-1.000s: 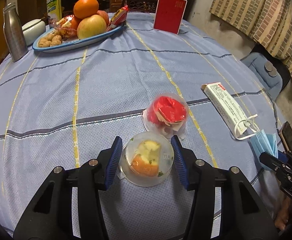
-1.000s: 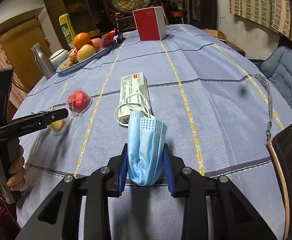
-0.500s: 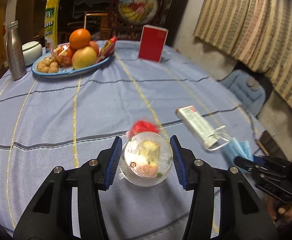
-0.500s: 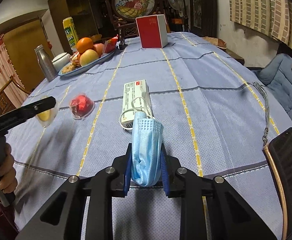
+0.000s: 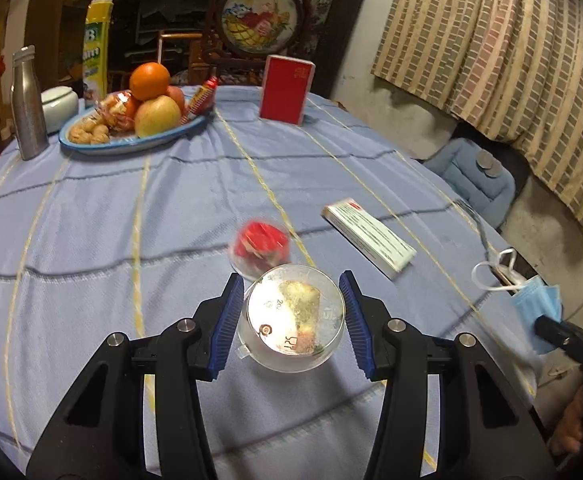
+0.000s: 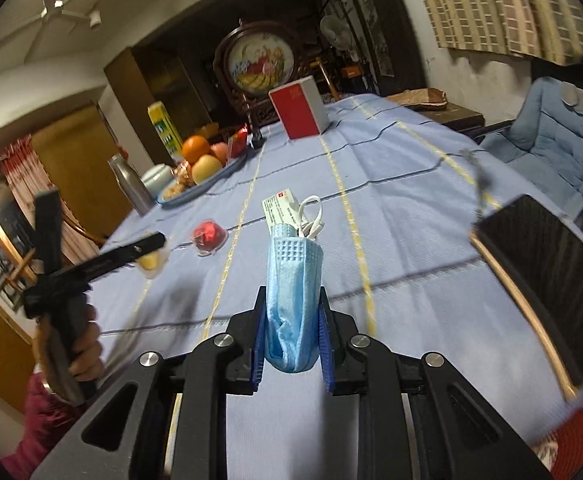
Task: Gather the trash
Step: 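Grasp the blue face mask with the right tool while the left tool grasps the fruit cup, then carry the mask and fruit cup to the red wastebasket and open both tools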
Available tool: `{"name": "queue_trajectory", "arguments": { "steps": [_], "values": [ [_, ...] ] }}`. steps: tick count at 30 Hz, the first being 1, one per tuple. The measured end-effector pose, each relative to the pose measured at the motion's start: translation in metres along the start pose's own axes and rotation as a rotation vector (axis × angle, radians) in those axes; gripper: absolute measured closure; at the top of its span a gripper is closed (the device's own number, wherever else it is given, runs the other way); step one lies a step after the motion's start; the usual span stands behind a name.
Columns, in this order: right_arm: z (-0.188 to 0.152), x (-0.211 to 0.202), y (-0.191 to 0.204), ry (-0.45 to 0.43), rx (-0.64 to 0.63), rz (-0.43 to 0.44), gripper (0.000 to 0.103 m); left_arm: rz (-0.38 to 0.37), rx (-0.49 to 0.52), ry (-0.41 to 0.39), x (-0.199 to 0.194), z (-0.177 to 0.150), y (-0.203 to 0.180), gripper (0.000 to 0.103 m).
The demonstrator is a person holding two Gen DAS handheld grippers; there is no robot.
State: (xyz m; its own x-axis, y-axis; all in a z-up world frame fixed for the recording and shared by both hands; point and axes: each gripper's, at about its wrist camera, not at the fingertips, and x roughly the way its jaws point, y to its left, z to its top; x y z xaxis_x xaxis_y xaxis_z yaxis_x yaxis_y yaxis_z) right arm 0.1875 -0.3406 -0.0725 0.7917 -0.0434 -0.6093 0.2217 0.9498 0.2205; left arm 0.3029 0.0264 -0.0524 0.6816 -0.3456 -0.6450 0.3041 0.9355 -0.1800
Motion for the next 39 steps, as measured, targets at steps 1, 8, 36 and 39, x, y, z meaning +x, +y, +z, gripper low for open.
{"name": "queue_trajectory", "arguments": {
  "steps": [1,8,36,39],
  "values": [
    [-0.002,-0.009,-0.003,-0.008,0.002,-0.004,0.080,-0.006,0.002,0.000,-0.003,-0.005,-0.004,0.053],
    [-0.028,-0.084,-0.036,-0.073,0.031,-0.080,0.080,-0.061,0.046,-0.029,-0.029,-0.016,-0.043,0.054],
    [-0.183,-0.152,-0.225,0.136,0.358,-0.368,0.039,-0.395,0.365,0.099,-0.023,-0.075,-0.285,0.054],
    [-0.178,-0.173,-0.231,0.060,0.374,-0.389,0.036,-0.420,0.408,0.140,-0.011,-0.088,-0.312,0.054]
  ]
}}
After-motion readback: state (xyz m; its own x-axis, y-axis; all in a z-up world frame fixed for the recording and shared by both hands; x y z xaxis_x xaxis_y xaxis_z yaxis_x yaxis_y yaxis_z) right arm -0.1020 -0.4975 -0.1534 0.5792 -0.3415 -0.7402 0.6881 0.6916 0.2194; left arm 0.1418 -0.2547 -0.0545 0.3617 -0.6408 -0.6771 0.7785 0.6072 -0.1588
